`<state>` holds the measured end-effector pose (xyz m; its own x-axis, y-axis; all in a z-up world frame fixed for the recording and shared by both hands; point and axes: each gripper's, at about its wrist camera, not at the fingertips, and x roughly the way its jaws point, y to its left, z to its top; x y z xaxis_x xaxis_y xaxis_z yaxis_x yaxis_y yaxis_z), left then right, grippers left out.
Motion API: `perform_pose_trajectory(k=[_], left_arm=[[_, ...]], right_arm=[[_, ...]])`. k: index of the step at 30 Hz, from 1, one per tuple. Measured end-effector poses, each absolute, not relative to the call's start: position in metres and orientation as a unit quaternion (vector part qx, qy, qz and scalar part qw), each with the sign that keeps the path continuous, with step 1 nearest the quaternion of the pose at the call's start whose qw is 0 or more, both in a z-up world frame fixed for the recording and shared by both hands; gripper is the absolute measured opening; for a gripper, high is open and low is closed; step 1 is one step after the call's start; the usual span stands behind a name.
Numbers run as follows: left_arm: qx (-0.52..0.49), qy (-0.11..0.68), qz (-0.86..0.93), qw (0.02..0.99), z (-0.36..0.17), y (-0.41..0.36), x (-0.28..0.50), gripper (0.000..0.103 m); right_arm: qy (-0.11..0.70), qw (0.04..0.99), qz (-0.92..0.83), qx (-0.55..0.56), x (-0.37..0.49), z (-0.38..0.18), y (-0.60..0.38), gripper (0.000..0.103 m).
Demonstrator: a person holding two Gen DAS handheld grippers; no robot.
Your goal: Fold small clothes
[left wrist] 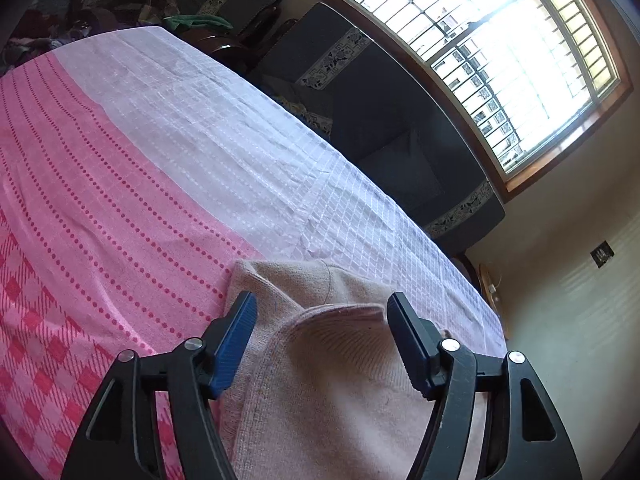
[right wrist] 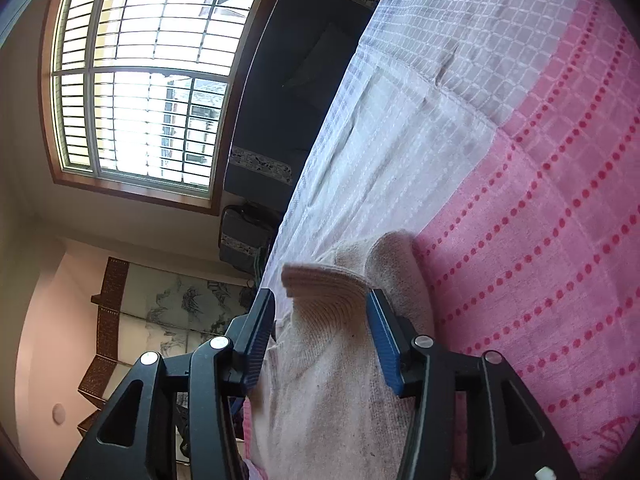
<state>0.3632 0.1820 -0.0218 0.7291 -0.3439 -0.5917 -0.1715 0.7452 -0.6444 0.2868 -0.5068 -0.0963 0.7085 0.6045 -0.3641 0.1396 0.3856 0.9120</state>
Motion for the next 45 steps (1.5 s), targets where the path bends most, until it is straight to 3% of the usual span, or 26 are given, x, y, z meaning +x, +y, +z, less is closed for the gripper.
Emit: perform_pose_trajectory(k=[6, 16, 24, 26, 27, 28, 29, 31, 33, 41, 45], left_arm=[[-0.292, 0.374, -0.025, 0.880, -0.013, 0.192, 0.350, 0.072], [-0.237, 0.410, -0.079, 0.877, -0.047, 0.180, 0.281, 0.072], [-0.265, 0.404, -0.106, 0.869, -0.062, 0.177, 0.250, 0.072], [-0.256, 0.405, -0.116, 0.870, -0.063, 0.175, 0.250, 0.072], [-0.251, 0.403, -0.119, 0.872, -0.063, 0.174, 0.249, 0.072], [-0.247, 0.404, -0.123, 0.872, -0.063, 0.173, 0.249, 0.070], [-0.241, 0.404, -0.124, 0.873, -0.062, 0.171, 0.249, 0.069], [-0.229, 0.412, -0.121, 0.874, -0.063, 0.170, 0.249, 0.050], [-0.229, 0.414, -0.122, 0.872, -0.064, 0.173, 0.251, 0.047], [-0.239, 0.411, -0.134, 0.870, -0.064, 0.186, 0.247, 0.046], [-0.219, 0.407, -0.140, 0.876, -0.058, 0.179, 0.246, 0.046]], right_arm=[[0.358, 0.766, 0.173, 0.505, 0.256, -0.085, -0.506, 0.052], [0.430, 0.837, 0.174, 0.291, 0.193, -0.068, -0.470, 0.052], [0.421, 0.825, 0.178, 0.333, 0.172, -0.078, -0.483, 0.052], [0.422, 0.825, 0.188, 0.326, 0.169, -0.077, -0.479, 0.042], [0.430, 0.826, 0.185, 0.315, 0.169, -0.076, -0.476, 0.024], [0.437, 0.823, 0.183, 0.312, 0.170, -0.077, -0.474, 0.013], [0.440, 0.820, 0.185, 0.316, 0.170, -0.078, -0.475, 0.013], [0.438, 0.809, 0.204, 0.334, 0.168, -0.078, -0.475, 0.011], [0.447, 0.794, 0.228, 0.344, 0.164, -0.078, -0.472, 0.011], [0.475, 0.790, 0.200, 0.334, 0.156, -0.088, -0.498, 0.007], [0.465, 0.791, 0.217, 0.334, 0.161, -0.083, -0.488, 0.015]])
